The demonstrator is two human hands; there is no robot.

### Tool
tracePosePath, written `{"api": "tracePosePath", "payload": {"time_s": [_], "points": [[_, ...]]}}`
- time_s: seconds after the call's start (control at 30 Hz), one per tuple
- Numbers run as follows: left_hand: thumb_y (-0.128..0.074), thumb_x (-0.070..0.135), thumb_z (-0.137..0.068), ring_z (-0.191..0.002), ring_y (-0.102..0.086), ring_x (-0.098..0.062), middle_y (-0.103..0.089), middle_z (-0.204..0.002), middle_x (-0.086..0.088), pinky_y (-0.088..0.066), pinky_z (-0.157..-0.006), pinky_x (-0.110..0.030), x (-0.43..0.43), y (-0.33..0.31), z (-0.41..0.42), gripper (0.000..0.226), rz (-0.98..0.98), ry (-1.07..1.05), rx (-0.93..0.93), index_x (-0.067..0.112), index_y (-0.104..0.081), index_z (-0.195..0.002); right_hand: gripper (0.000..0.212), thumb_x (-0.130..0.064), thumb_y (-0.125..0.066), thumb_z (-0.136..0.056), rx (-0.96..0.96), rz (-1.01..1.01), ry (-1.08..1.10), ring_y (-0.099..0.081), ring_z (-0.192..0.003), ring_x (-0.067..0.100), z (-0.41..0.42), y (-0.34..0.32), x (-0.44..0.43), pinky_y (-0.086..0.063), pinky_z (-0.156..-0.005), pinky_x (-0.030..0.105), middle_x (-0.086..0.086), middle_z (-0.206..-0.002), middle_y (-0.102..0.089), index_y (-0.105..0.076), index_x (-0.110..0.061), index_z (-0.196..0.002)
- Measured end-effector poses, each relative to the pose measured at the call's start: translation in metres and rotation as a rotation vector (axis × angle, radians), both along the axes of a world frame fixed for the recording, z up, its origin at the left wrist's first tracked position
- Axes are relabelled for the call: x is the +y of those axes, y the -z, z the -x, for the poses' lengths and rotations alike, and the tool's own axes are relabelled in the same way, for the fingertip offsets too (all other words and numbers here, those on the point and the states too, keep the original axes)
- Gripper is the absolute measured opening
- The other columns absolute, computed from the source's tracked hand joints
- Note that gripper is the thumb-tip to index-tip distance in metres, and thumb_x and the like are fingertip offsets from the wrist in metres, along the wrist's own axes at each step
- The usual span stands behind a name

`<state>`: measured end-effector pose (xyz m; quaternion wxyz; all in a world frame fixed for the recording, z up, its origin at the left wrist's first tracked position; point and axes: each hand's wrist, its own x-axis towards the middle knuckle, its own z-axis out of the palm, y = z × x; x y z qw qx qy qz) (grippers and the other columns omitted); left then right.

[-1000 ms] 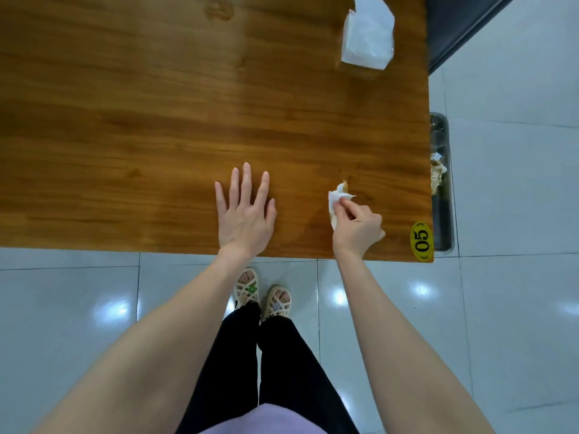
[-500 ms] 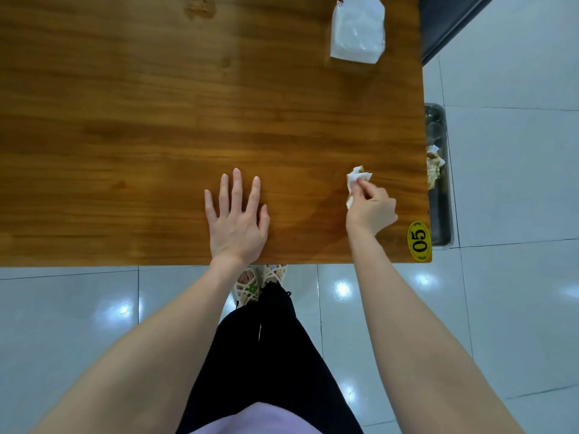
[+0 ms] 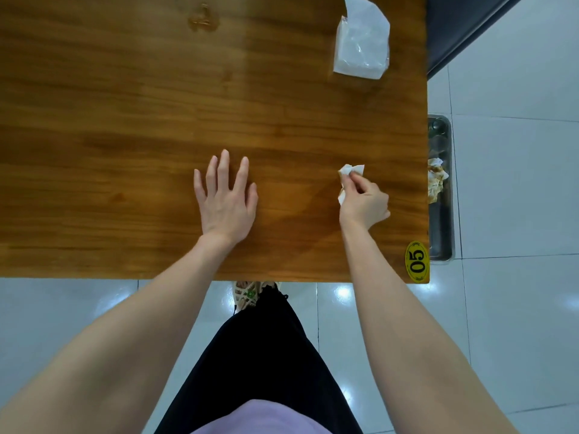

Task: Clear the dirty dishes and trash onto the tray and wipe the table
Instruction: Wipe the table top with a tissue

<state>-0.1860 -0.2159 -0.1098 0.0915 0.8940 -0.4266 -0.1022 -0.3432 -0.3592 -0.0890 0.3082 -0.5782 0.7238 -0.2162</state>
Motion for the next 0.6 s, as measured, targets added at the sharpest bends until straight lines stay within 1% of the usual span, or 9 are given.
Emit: {"api": "tracePosePath", "payload": {"time_s": [0.07,0.17,0.27,0.33,0.37,0.5,0.6], "points": [[-0.025,0.045,-0.098,-0.145,-0.013,-0.031,-0.021,-0.157,-0.013,0.0,-0.116,-0.051,-0.009,0.003,-0.016,0.056,-0.017,-0.006,-0.027,0.022,-0.032,-0.148,0.026,-0.035,-0.065,-0.089,-0.05,-0.013,-0.037,-0.045,-0.102,0.01,-0.011,0.002,0.006,-0.018,-0.086,0.03,-0.009,-0.1,-0.067,-0.072,-0.021,-0.11],[-0.024,0.047,-0.098,-0.145,-0.012,-0.031,-0.019,-0.158,-0.013,-0.001,-0.116,-0.053,-0.015,0.007,-0.03,0.056,-0.036,-0.01,-0.051,0.024,-0.029,-0.149,0.024,-0.036,-0.066,-0.088,-0.067,-0.042,-0.1,-0.048,-0.107,0.013,-0.014,0.005,0.007,-0.015,-0.086,0.029,-0.015,-0.093,-0.062,-0.073,-0.022,-0.107],[-0.024,0.049,-0.097,-0.145,-0.013,-0.031,-0.021,-0.157,-0.012,-0.004,-0.116,-0.053,-0.016,0.008,-0.032,0.057,-0.033,-0.006,-0.056,0.025,-0.029,-0.149,0.024,-0.037,-0.069,-0.085,-0.084,-0.036,-0.006,-0.052,-0.109,0.014,-0.013,0.003,-0.011,-0.013,-0.085,0.028,-0.014,-0.094,-0.066,-0.074,-0.023,-0.104],[-0.025,0.049,-0.097,-0.145,-0.014,-0.031,-0.021,-0.157,-0.012,-0.006,-0.116,-0.054,-0.017,0.007,-0.033,0.058,-0.037,-0.008,-0.045,0.025,-0.03,-0.149,0.024,-0.037,-0.07,-0.085,-0.094,-0.039,0.066,-0.052,-0.11,0.014,-0.017,0.002,-0.021,-0.014,-0.085,0.03,-0.011,-0.1,-0.069,-0.074,-0.024,-0.104],[-0.026,0.049,-0.097,-0.145,-0.014,-0.032,-0.021,-0.157,-0.012,-0.006,-0.116,-0.054,-0.018,0.006,-0.034,0.058,-0.039,-0.008,-0.041,0.025,-0.03,-0.149,0.023,-0.036,-0.069,-0.086,-0.099,-0.036,0.065,-0.051,-0.11,0.015,-0.022,0.002,-0.021,-0.014,-0.085,0.03,-0.01,-0.102,-0.069,-0.074,-0.023,-0.105],[-0.028,0.048,-0.096,-0.146,-0.014,-0.031,-0.021,-0.158,-0.012,-0.005,-0.116,-0.053,-0.017,0.004,-0.033,0.058,-0.048,-0.019,-0.023,0.025,-0.03,-0.15,0.021,-0.032,-0.069,-0.086,-0.126,-0.047,-0.129,-0.047,-0.105,0.014,-0.056,0.003,-0.004,-0.016,-0.083,0.031,-0.015,-0.092,-0.064,-0.075,-0.02,-0.102],[-0.031,0.047,-0.096,-0.145,-0.015,-0.031,-0.023,-0.158,-0.012,-0.007,-0.117,-0.053,-0.018,0.003,-0.032,0.057,-0.044,-0.029,-0.021,0.025,-0.031,-0.149,0.019,-0.036,-0.07,-0.084,-0.121,-0.065,-0.183,-0.045,-0.105,0.012,-0.068,0.003,-0.003,-0.017,-0.086,0.032,-0.018,-0.087,-0.062,-0.076,-0.023,-0.097]]}}
